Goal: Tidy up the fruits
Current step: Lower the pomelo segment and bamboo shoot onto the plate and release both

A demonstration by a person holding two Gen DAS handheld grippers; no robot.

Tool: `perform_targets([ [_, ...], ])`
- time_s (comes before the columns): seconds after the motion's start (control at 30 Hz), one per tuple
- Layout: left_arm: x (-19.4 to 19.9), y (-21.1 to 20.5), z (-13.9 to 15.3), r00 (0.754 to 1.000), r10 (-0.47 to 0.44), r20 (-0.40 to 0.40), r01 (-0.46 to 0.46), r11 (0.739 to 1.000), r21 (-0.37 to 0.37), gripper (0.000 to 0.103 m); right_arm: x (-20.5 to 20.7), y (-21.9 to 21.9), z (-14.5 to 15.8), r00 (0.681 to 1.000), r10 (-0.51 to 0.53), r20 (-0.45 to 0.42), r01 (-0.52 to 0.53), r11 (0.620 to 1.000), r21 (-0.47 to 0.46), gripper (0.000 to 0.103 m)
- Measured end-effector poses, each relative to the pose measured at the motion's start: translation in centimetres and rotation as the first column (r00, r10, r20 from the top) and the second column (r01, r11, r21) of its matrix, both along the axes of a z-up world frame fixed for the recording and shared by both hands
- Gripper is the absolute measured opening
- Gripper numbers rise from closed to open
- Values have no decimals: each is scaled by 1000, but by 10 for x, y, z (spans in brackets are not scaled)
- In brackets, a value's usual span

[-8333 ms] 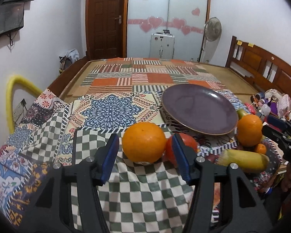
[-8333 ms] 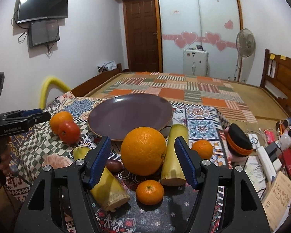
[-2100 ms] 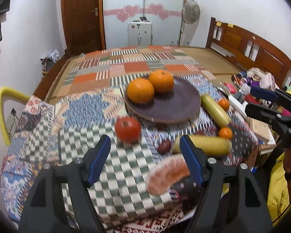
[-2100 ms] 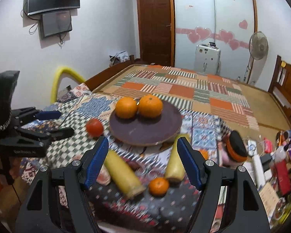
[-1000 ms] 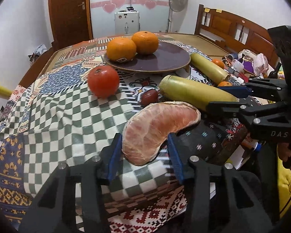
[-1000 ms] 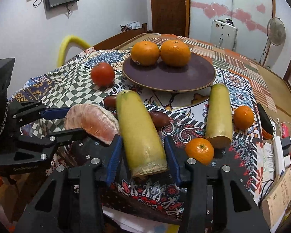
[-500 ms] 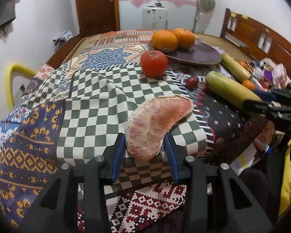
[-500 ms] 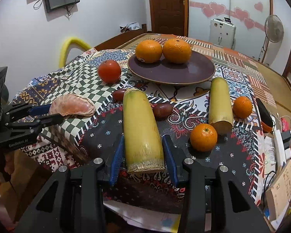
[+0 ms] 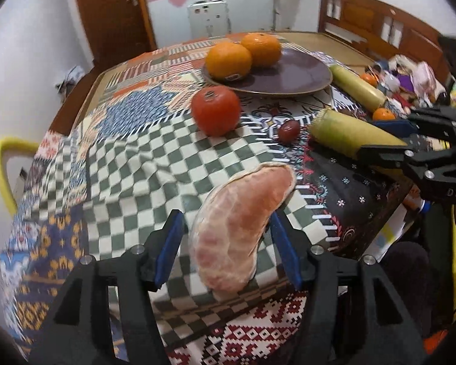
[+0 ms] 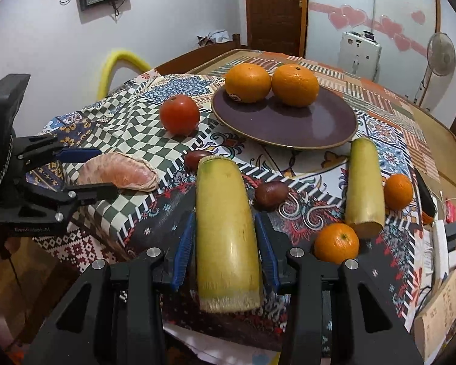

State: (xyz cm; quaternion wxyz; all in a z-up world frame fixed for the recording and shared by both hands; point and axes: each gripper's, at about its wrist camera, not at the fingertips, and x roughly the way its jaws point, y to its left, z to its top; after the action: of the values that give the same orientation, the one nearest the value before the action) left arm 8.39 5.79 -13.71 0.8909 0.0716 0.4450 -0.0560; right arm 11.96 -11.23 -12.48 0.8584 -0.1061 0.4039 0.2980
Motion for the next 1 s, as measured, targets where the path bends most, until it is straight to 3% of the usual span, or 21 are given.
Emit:
perform_targets([
  [0.13, 11, -8, -2, 999, -35, -3, 35, 999, 12, 59, 6, 3, -4, 1000, 4, -15, -4, 1000, 6, 38],
  [0.33, 25, -2, -3, 999, -36, -14, 35, 998, -58, 54, 8, 3, -7, 1000, 12, -22, -11, 1000, 27, 37],
  [0.57, 17, -6, 2, 1000, -10, 21, 11, 999, -30, 47, 4, -5, -4, 1000, 2, -26, 0, 997, 76, 36],
  [1.0, 8, -8, 57, 984, 55, 170, -36, 993, -110, 47, -1, -24, 37, 995, -77, 61, 66, 984, 163, 34],
])
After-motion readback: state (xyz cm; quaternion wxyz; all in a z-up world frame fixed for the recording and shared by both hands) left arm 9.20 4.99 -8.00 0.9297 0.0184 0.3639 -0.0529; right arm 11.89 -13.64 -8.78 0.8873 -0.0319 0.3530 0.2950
